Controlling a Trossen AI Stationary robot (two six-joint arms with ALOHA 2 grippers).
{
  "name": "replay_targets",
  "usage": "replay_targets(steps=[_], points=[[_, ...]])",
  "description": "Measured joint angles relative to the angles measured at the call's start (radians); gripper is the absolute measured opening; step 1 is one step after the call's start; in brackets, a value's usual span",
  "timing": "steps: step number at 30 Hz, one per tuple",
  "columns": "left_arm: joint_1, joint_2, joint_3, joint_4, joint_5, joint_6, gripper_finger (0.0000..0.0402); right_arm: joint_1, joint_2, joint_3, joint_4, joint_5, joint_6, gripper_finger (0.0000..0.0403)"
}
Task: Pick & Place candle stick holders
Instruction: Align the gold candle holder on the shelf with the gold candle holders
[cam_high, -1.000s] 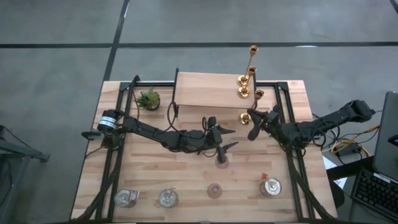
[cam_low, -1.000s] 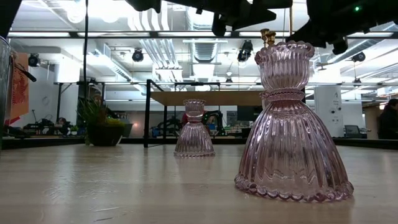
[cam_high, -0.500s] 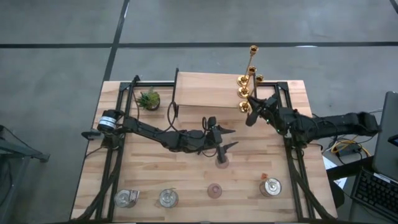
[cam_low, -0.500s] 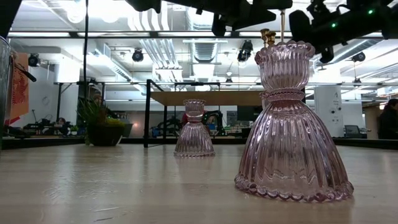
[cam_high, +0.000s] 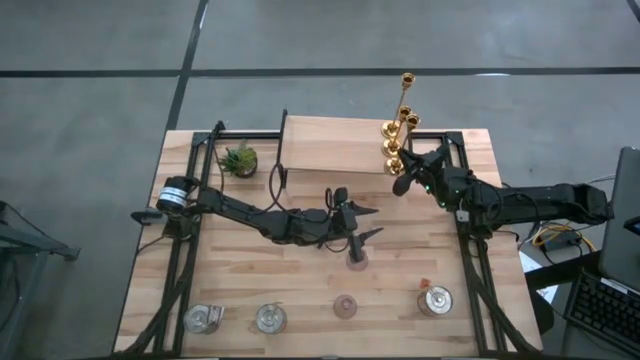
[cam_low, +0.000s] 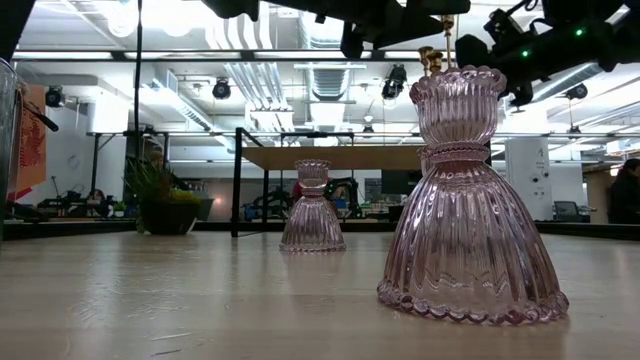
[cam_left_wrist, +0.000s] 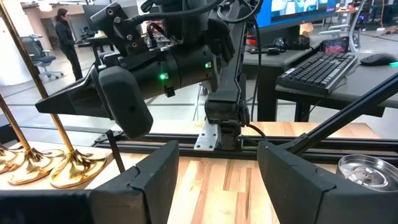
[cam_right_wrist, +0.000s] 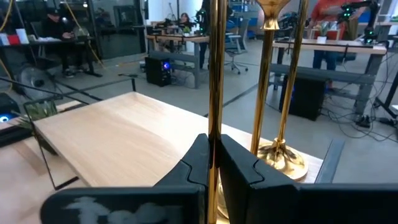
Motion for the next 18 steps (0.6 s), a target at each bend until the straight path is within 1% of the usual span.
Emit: replay_targets(steps=[18], points=[[0.000, 0.000, 0.000, -0.002, 0.000, 0.000, 0.0223, -0.017, 0.013, 0.018, -0.014, 0.011, -0.026, 0.0018]])
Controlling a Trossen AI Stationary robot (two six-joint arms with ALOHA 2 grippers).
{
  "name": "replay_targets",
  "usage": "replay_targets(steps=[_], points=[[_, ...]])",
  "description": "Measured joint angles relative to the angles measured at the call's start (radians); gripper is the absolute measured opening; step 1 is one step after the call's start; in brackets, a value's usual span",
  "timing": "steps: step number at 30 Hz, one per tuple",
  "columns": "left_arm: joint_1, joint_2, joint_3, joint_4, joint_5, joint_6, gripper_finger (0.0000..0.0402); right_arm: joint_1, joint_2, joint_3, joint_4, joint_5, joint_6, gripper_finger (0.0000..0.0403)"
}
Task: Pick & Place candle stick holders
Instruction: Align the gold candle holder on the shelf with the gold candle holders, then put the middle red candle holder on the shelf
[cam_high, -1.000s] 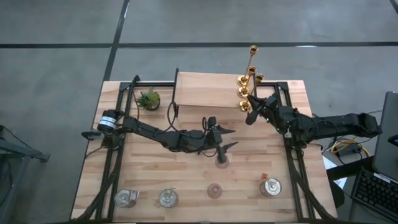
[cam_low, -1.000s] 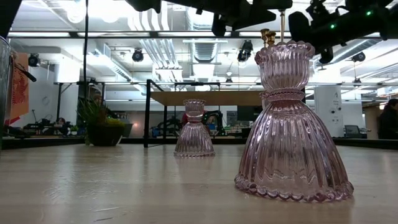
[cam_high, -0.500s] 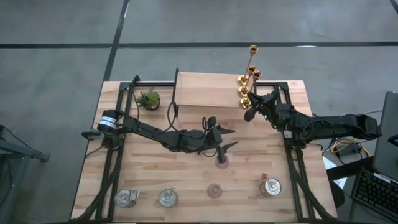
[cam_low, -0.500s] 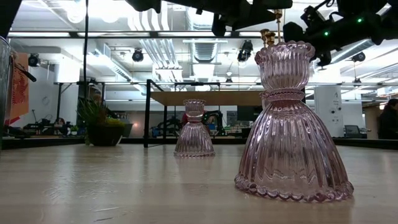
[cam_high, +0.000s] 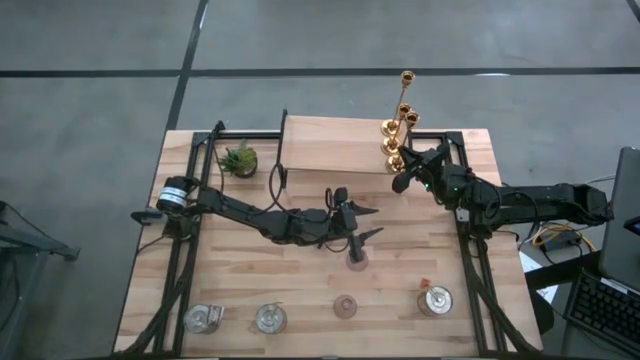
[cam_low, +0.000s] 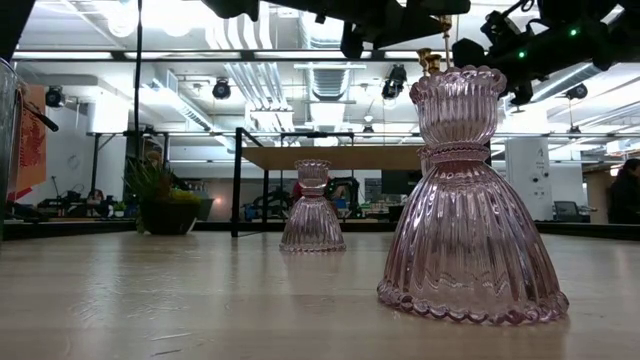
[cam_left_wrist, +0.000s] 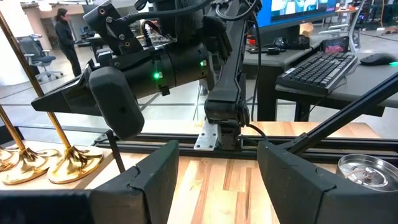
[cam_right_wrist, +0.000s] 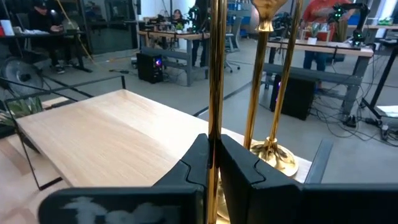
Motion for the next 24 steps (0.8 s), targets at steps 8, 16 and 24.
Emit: replay_targets(steps=[8, 16, 24], points=[[0.000, 0.000, 0.000, -0.002, 0.000, 0.000, 0.0223, -0.009, 0.051, -0.003, 0.005, 0.002, 0.015, 0.0048], [0.000, 0.000, 0.000, -0.010, 0.000, 0.000, 0.0223, -0.019, 0.076, -0.001, 0.005, 0.001, 0.034, 0.0071], [0.000, 0.000, 0.000, -0.025, 0.000, 0.001, 0.0223, -0.018, 0.072, 0.001, -0.002, -0.008, 0.037, 0.0112]])
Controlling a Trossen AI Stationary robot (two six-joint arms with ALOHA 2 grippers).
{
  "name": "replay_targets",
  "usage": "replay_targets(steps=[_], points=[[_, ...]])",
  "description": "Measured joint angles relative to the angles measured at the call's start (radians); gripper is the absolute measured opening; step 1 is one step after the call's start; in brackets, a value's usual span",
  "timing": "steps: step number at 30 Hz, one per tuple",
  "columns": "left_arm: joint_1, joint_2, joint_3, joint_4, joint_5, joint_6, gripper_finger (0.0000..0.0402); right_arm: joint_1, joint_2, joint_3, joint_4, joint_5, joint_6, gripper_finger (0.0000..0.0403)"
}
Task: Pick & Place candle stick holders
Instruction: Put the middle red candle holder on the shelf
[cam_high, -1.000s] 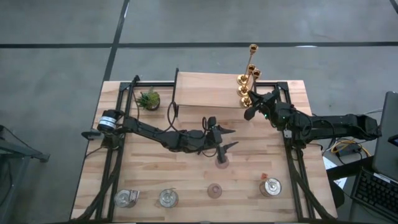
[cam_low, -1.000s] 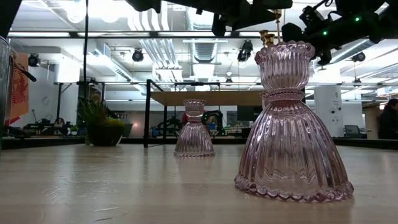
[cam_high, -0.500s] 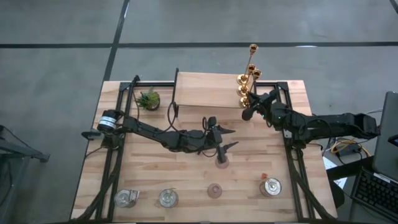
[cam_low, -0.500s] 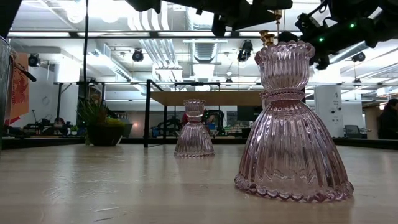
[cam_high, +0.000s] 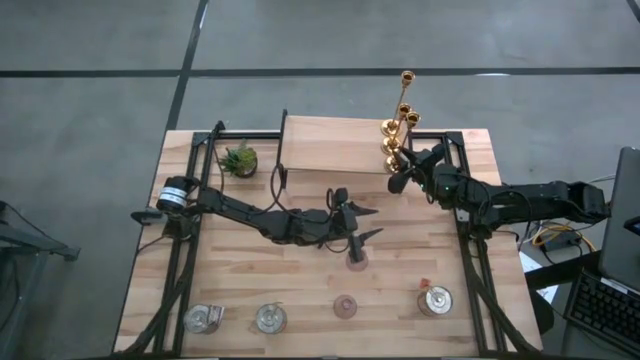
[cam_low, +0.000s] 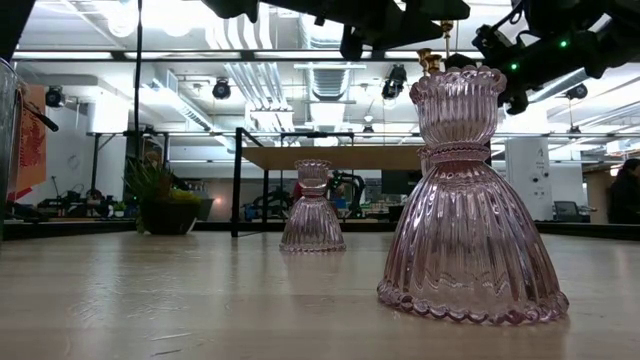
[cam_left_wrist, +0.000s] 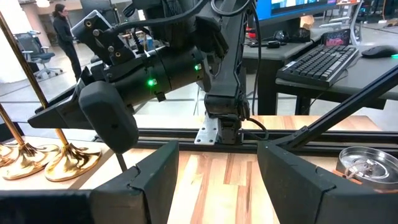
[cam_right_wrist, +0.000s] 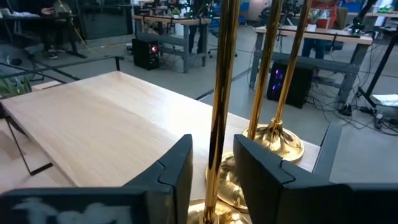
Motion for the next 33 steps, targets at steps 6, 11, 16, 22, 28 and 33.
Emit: replay_targets(steps=[6, 11, 16, 22, 28, 33], points=[[0.000, 0.000, 0.000, -0.005, 0.000, 0.000, 0.0223, 0.003, -0.009, 0.000, -0.001, -0.005, 0.009, 0.0152], [0.000, 0.000, 0.000, -0.007, 0.000, 0.000, 0.0223, 0.023, -0.041, 0.000, -0.039, -0.044, 0.029, 0.0184], [0.000, 0.000, -0.001, -0.021, 0.000, 0.011, 0.0223, 0.041, -0.094, 0.000, -0.115, -0.045, 0.042, 0.0204], [0.000, 0.000, -0.001, -0.021, 0.000, 0.012, 0.0223, 0.090, -0.160, 0.000, -0.202, -0.046, 0.049, 0.0215], [0.000, 0.000, -0.001, -0.021, 0.000, 0.012, 0.0223, 0.135, -0.210, 0.000, -0.255, -0.045, 0.050, 0.0217], [0.000, 0.000, -0.001, -0.020, 0.000, 0.012, 0.0223, 0.180, -0.243, 0.000, -0.275, -0.045, 0.067, 0.0217]])
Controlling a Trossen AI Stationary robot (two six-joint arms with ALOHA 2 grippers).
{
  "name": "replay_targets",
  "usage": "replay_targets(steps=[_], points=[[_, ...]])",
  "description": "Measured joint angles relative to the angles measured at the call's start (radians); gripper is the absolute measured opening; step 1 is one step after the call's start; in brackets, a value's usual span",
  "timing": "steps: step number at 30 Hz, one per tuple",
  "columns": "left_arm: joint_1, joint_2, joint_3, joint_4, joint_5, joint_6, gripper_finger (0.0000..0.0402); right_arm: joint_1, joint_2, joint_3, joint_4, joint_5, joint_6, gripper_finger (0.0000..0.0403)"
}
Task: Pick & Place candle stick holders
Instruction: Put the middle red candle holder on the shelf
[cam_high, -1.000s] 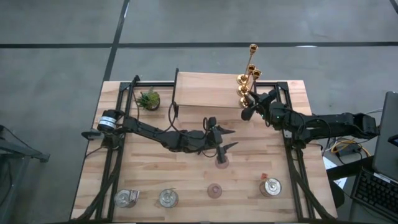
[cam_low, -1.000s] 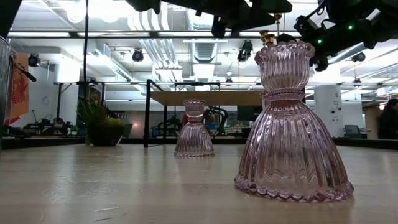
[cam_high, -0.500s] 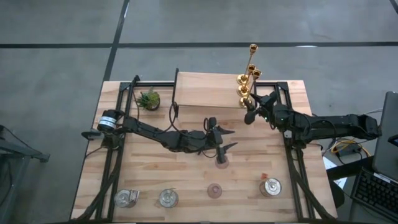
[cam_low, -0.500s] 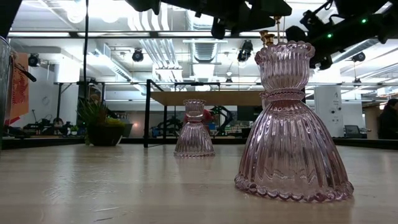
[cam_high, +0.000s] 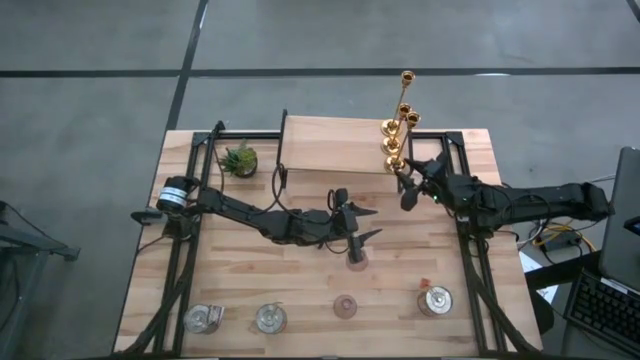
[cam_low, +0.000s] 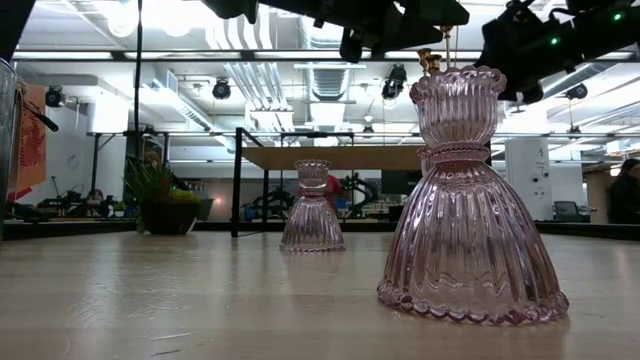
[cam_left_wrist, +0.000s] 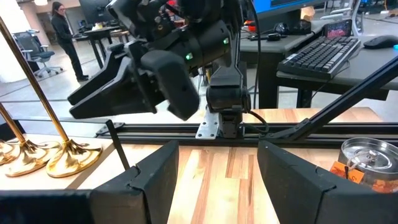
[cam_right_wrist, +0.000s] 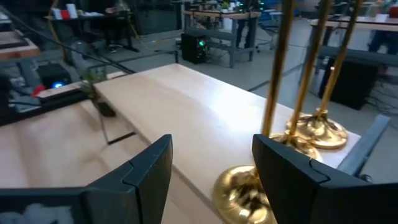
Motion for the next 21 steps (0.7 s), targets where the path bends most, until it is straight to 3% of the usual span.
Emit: replay_targets(steps=[21], points=[[0.000, 0.000, -0.001, -0.002, 0.000, 0.003, 0.0223, 0.217, -0.024, 0.000, -0.127, -0.001, 0.104, 0.0215]])
